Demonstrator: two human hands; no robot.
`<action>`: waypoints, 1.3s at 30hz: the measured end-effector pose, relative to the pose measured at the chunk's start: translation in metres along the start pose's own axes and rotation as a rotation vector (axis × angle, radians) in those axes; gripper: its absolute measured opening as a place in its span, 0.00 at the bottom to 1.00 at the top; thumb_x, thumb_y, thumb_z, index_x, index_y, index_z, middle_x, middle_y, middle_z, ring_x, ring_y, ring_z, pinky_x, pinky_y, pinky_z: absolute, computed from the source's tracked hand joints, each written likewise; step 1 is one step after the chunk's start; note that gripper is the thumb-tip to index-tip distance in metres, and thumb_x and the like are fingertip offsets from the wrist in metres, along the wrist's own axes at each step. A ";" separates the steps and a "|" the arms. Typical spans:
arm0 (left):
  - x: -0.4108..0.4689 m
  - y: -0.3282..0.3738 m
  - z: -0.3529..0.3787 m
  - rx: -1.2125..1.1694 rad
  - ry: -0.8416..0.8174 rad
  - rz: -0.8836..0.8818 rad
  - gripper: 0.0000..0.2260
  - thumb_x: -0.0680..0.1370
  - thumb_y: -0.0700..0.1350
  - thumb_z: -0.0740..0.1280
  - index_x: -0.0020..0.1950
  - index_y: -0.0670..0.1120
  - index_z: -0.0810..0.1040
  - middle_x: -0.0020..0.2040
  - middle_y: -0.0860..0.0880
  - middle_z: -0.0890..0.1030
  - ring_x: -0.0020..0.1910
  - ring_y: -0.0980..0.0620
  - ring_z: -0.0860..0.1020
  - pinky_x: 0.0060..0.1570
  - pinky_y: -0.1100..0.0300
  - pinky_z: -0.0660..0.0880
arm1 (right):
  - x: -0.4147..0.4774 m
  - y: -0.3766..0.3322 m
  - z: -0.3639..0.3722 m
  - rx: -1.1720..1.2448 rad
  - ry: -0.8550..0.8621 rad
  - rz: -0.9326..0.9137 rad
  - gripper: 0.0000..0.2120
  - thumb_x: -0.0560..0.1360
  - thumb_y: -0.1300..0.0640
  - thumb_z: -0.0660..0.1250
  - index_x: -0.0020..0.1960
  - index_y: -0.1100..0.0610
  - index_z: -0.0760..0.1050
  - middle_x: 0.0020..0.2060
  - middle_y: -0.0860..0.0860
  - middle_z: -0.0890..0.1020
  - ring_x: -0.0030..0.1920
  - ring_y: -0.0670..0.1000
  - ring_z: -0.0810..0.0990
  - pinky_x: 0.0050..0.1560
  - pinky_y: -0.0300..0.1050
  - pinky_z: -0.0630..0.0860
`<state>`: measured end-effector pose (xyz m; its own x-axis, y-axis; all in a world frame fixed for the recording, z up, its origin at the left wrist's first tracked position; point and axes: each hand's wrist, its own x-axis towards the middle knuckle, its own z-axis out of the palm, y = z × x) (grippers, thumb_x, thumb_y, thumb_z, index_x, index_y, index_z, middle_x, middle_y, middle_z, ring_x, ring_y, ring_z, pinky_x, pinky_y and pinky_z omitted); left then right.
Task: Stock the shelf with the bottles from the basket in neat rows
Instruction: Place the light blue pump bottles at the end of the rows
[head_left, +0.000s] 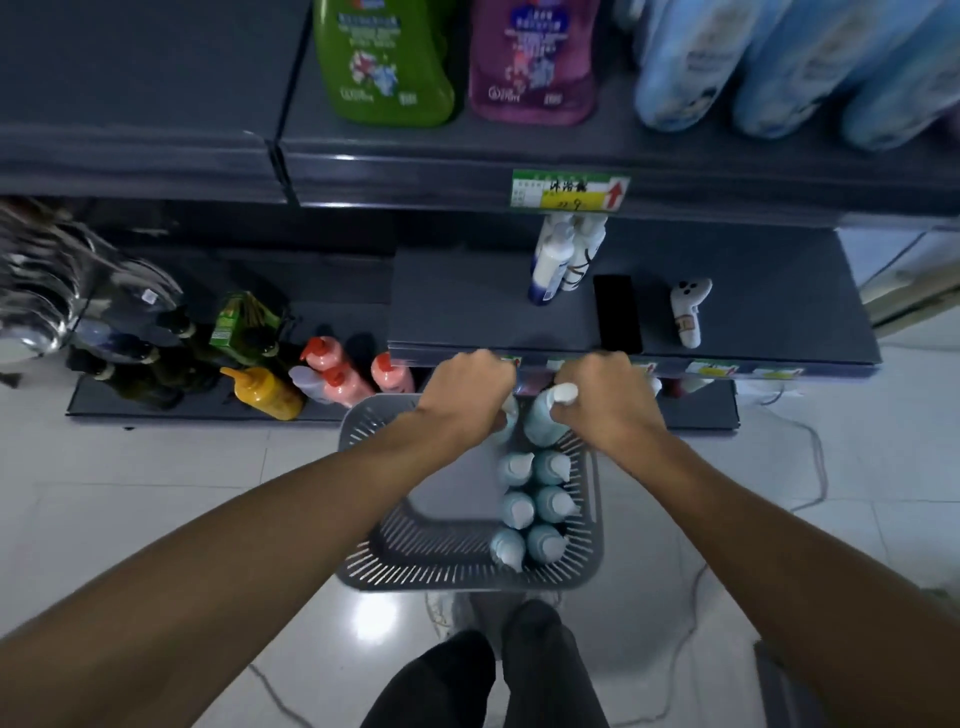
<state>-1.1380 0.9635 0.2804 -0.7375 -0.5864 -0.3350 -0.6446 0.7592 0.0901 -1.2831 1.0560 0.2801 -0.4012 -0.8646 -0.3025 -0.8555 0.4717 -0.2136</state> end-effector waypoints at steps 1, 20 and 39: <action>-0.004 0.000 -0.012 -0.006 0.002 0.008 0.14 0.71 0.46 0.75 0.55 0.44 0.81 0.52 0.41 0.81 0.51 0.36 0.81 0.41 0.52 0.73 | -0.003 -0.002 -0.012 0.022 0.008 0.003 0.09 0.67 0.54 0.73 0.47 0.53 0.82 0.42 0.55 0.82 0.47 0.60 0.81 0.40 0.44 0.71; -0.058 0.030 -0.225 0.067 0.154 0.234 0.15 0.68 0.52 0.79 0.50 0.47 0.86 0.46 0.46 0.85 0.45 0.42 0.82 0.45 0.49 0.81 | -0.074 -0.003 -0.225 0.058 0.235 -0.150 0.08 0.61 0.54 0.77 0.39 0.54 0.84 0.31 0.41 0.78 0.38 0.48 0.79 0.32 0.39 0.70; -0.061 0.107 -0.335 0.114 0.343 0.408 0.16 0.68 0.56 0.79 0.48 0.47 0.87 0.42 0.49 0.85 0.42 0.49 0.83 0.45 0.49 0.83 | -0.122 0.049 -0.343 -0.004 0.395 -0.084 0.08 0.62 0.53 0.77 0.42 0.49 0.84 0.33 0.43 0.80 0.38 0.43 0.77 0.32 0.37 0.67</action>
<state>-1.2299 0.9859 0.6244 -0.9590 -0.2815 0.0328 -0.2802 0.9591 0.0398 -1.3887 1.1255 0.6252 -0.4243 -0.9004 0.0965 -0.8915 0.3967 -0.2189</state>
